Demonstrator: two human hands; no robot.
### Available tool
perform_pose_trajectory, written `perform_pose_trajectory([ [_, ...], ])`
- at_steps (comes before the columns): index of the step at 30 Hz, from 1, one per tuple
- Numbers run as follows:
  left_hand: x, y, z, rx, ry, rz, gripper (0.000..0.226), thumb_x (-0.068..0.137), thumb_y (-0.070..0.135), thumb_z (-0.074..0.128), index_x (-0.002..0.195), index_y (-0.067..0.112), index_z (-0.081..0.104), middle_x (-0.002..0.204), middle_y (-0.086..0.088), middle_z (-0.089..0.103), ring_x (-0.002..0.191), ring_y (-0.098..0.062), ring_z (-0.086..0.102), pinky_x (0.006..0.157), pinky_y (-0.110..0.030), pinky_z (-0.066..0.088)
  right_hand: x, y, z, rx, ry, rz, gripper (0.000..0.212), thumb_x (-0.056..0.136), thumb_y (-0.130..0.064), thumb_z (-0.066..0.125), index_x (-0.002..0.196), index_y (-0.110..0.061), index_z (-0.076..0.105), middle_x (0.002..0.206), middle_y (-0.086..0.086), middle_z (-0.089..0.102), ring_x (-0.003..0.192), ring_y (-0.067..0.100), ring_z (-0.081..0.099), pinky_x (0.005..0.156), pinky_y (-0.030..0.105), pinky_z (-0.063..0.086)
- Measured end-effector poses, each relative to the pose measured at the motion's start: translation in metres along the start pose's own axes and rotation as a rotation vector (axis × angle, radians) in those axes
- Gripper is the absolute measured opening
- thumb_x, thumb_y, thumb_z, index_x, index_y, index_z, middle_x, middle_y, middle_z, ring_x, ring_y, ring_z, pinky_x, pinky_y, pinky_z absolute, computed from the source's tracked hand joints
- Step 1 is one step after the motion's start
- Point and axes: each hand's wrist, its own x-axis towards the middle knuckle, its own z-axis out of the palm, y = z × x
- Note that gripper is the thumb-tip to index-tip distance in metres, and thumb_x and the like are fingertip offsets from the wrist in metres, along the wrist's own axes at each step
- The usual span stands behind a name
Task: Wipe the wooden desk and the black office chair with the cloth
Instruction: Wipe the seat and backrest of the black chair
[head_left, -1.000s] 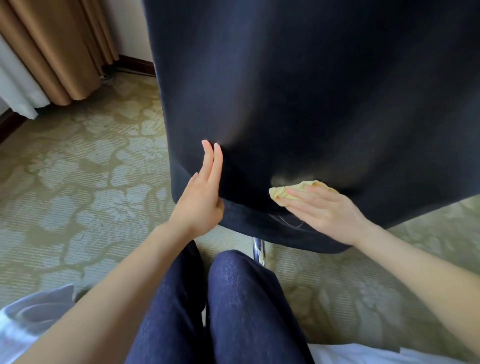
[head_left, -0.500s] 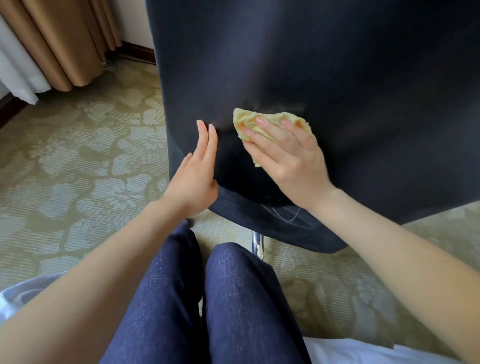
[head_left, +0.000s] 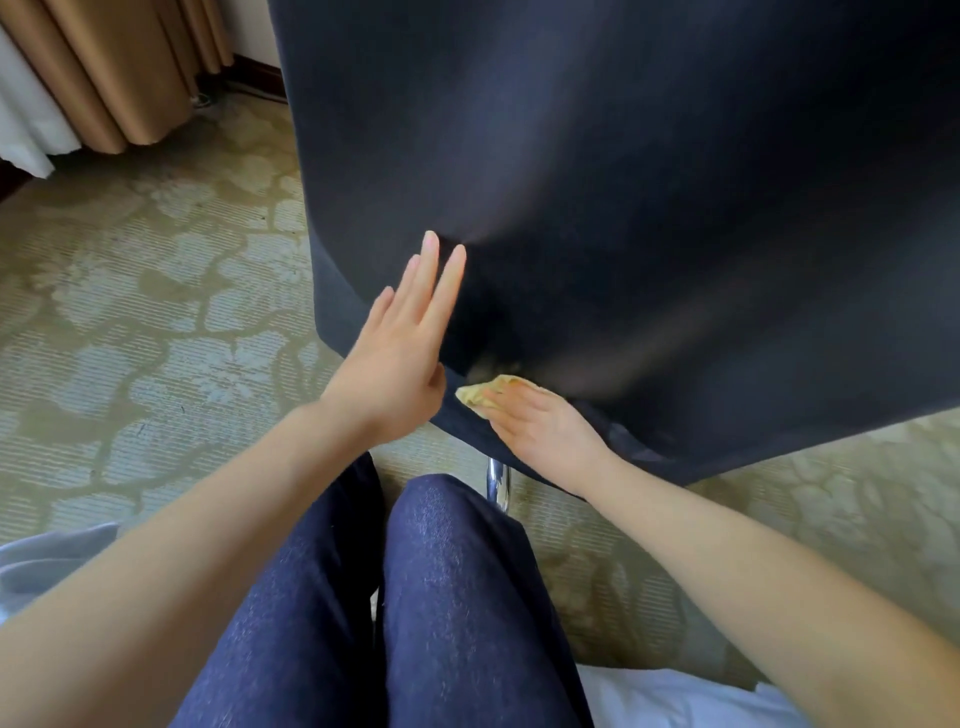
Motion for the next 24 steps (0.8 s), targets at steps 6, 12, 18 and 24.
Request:
perform_pose_trajectory([
  [6, 0.007, 0.017, 0.015, -0.032, -0.063, -0.064, 0.103, 0.079, -0.001, 0.057, 0.15, 0.018, -0.015, 0.154, -0.01, -0.029, 0.086, -0.03, 0.043, 0.077, -0.033, 0.036, -0.085, 0.02, 0.0, -0.13, -0.118, -0.067, 0.051, 0.08, -0.024, 0.074, 0.128, -0.012, 0.059, 0.138, -0.003, 0.052, 0.128, 0.011, 0.048, 0.109, 0.028, 0.037],
  [12, 0.005, 0.028, 0.017, 0.072, -0.042, -0.134, 0.101, 0.078, 0.004, 0.056, 0.151, 0.017, -0.013, 0.156, -0.011, -0.023, 0.079, -0.028, 0.037, 0.086, -0.036, 0.037, -0.115, 0.051, -0.028, -0.217, 0.069, -0.078, 0.04, 0.08, -0.009, 0.069, 0.12, -0.01, 0.064, 0.127, 0.001, 0.062, 0.118, 0.014, 0.058, 0.103, 0.032, 0.044],
  [18, 0.005, 0.035, 0.018, 0.103, -0.017, -0.162, 0.1, 0.079, 0.007, 0.057, 0.151, 0.016, -0.012, 0.157, -0.013, -0.021, 0.104, -0.038, 0.046, 0.099, -0.043, 0.037, -0.098, 0.074, -0.069, -0.348, 0.253, -0.027, 0.039, 0.091, 0.008, 0.048, 0.122, -0.01, 0.064, 0.135, 0.006, 0.055, 0.124, 0.022, 0.052, 0.106, 0.039, 0.039],
  [24, 0.01, 0.027, 0.019, 0.102, -0.027, -0.182, 0.099, 0.078, 0.002, 0.052, 0.15, 0.018, -0.015, 0.156, -0.011, -0.023, 0.103, -0.036, 0.05, 0.109, -0.048, 0.029, -0.044, 0.071, -0.093, -0.388, 0.445, 0.084, 0.033, 0.093, -0.002, 0.055, 0.118, -0.019, 0.068, 0.131, -0.001, 0.059, 0.124, 0.018, 0.053, 0.107, 0.037, 0.036],
])
